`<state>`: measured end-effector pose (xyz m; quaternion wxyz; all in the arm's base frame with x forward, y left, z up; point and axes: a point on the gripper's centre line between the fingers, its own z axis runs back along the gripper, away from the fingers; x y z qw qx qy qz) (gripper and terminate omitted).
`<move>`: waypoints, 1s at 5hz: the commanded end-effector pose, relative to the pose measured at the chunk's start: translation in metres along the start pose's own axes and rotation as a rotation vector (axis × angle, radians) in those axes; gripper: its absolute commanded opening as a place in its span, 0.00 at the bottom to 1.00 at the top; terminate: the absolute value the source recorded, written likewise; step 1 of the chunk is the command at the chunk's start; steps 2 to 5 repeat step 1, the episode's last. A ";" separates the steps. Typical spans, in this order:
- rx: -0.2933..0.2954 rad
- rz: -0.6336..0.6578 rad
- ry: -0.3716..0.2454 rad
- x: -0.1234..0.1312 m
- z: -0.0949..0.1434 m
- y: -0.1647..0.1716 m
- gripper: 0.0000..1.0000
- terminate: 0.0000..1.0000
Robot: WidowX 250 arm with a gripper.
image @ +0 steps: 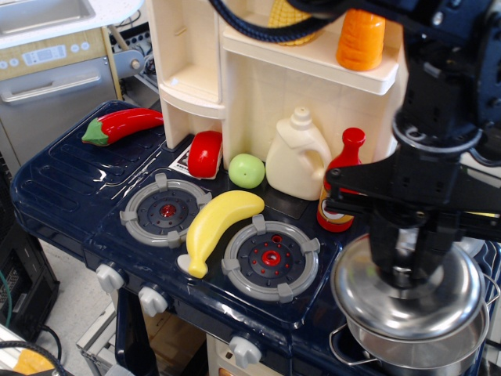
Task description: Put lid on pot or pan
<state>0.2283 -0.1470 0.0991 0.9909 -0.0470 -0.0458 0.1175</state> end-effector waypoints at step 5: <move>-0.098 -0.043 0.006 0.018 -0.007 0.000 0.00 1.00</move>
